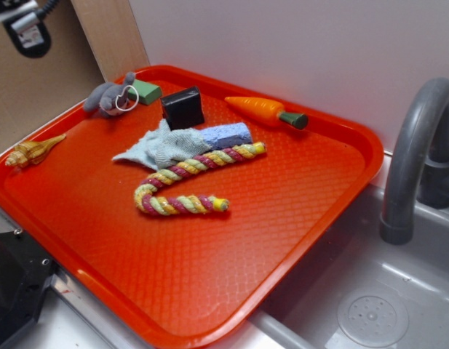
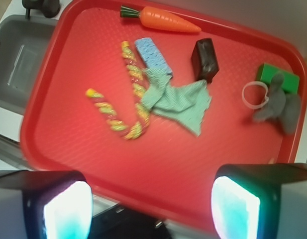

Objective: Grab the black box.

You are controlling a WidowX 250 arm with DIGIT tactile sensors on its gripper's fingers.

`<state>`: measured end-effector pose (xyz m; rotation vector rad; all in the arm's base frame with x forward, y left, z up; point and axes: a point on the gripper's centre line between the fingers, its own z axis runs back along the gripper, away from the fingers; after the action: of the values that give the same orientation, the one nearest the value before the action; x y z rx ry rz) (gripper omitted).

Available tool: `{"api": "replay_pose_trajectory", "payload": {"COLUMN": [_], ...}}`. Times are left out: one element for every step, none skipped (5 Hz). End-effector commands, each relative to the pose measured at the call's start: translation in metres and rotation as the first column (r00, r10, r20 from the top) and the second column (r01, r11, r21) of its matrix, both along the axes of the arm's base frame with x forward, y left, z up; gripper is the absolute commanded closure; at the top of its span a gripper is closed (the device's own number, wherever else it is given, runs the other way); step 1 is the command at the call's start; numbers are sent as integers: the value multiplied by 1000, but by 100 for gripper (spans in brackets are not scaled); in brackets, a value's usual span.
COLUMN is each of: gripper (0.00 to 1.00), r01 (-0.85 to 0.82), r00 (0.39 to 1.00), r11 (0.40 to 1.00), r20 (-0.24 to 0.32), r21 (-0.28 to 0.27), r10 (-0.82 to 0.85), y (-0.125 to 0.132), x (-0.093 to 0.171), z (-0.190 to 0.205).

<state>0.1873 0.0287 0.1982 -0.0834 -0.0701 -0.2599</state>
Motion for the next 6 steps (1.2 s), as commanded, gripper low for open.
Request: {"api": "replay_pose_trajectory", "payload": {"gripper": [0, 0, 0, 0, 0, 0], "r01": [33, 90, 69, 64, 39, 38], "r00": [998, 986, 976, 982, 991, 997], "r11": [999, 993, 982, 989, 976, 986], "r20": [53, 135, 190, 168, 117, 61], "r21": [13, 82, 174, 134, 214, 165], "r10": [-33, -100, -103, -86, -65, -48], "y": [43, 33, 24, 14, 8, 9], "x": [56, 83, 103, 120, 138, 145], "z": [-33, -53, -74, -99, -133, -154]}}
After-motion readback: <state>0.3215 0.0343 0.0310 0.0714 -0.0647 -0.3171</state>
